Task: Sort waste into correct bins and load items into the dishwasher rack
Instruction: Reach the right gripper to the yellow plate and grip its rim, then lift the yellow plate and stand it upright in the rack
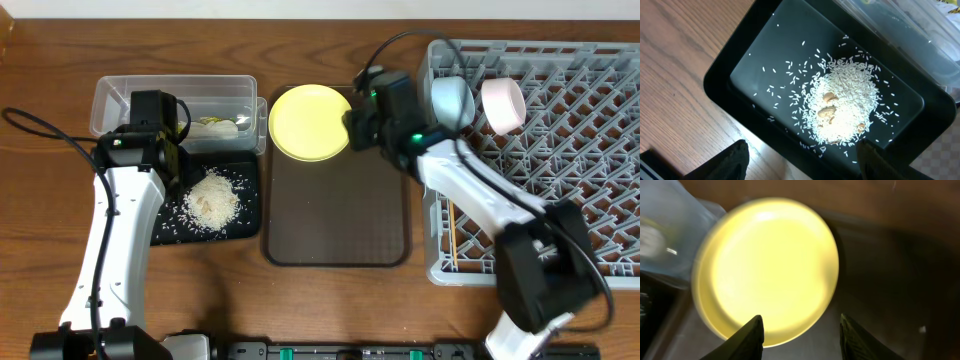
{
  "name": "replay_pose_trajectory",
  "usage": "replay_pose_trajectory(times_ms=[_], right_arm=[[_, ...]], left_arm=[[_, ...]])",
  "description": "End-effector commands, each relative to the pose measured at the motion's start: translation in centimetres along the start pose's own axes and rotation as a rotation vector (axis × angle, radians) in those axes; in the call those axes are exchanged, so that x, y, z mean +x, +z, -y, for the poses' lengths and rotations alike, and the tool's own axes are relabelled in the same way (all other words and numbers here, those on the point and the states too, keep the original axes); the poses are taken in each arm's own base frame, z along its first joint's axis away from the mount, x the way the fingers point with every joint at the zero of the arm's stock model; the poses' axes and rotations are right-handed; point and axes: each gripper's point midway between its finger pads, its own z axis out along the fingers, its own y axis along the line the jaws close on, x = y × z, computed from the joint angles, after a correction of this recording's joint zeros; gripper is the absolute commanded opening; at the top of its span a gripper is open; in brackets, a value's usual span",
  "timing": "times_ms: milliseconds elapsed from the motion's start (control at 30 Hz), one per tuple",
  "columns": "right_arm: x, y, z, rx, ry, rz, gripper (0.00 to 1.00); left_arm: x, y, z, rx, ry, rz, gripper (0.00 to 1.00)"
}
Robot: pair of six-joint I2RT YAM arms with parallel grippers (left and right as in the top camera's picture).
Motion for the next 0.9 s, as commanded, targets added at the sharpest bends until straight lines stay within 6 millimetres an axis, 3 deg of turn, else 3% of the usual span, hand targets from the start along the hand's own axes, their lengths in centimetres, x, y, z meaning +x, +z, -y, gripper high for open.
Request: replay_pose_trajectory(times_ms=[0,133,300,433,500,667,867], right_arm=[[0.1,2.0,0.9,0.089,0.032,0.002,0.47],[1.8,4.6,1.0,0.113,0.041,-0.031,0.49],[4.0,6.2,1.6,0.135,0.087,-0.082,0.47],[5.1,6.3,2.2,0.163,0.086,-0.117,0.32],[5.2,6.0,2.7,0.196,0.083,-0.124,0.19],[4.8,4.0,4.1,0.247,0.095,-0.143,0.03],[2.0,-0.5,5.4,0.264,0.104,-0.108,0.01]], left_arm=[[-0.3,-0.3,-0.1,0.001,0.000,0.011,0.71],[-0.3,-0.3,-0.1,0.001,0.000,0.010,0.71],[-0.3,-0.3,-0.1,0.002,0.000,0.011,0.71],[-0.3,-0.3,-0.1,0.001,0.000,0.010,0.71],[-0.3,-0.3,-0.1,0.001,0.000,0.010,0.71],[-0.3,-0.3,-0.1,0.001,0.000,0.010,0.71],[-0.3,-0.3,-0.1,0.001,0.001,0.010,0.72]])
